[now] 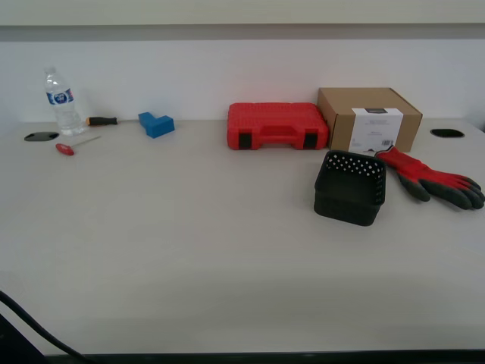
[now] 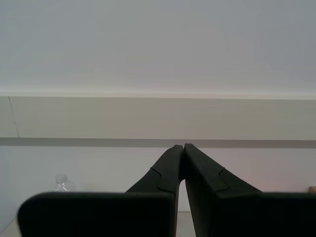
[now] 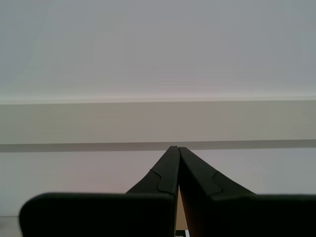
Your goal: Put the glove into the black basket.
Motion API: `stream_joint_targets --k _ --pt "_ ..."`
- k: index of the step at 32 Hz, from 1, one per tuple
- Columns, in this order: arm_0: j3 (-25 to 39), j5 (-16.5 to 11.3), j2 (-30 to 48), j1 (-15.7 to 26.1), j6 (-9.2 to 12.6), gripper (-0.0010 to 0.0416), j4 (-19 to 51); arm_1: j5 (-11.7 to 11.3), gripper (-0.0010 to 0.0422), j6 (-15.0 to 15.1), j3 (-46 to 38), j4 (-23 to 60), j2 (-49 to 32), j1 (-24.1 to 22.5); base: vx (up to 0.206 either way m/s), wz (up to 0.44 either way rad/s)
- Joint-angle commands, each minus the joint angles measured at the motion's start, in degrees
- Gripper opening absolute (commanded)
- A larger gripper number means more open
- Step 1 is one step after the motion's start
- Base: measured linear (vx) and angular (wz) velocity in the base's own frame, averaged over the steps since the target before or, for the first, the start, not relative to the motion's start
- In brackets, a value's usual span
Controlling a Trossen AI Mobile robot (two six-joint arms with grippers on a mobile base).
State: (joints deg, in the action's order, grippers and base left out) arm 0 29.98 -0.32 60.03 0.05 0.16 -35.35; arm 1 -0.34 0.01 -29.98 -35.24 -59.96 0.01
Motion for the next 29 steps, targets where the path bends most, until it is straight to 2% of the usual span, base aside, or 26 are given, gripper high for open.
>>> stream_joint_targets --k 1,29 --pt "0.1 0.0 0.0 0.0 0.0 0.0001 -0.2 -0.1 0.0 0.0 0.0 -0.2 0.0 0.0 0.0 0.0" --pt "0.1 0.0 0.0 0.0 0.0 0.0001 -0.2 -0.1 0.0 0.0 0.0 -0.2 0.0 0.0 0.0 0.0"
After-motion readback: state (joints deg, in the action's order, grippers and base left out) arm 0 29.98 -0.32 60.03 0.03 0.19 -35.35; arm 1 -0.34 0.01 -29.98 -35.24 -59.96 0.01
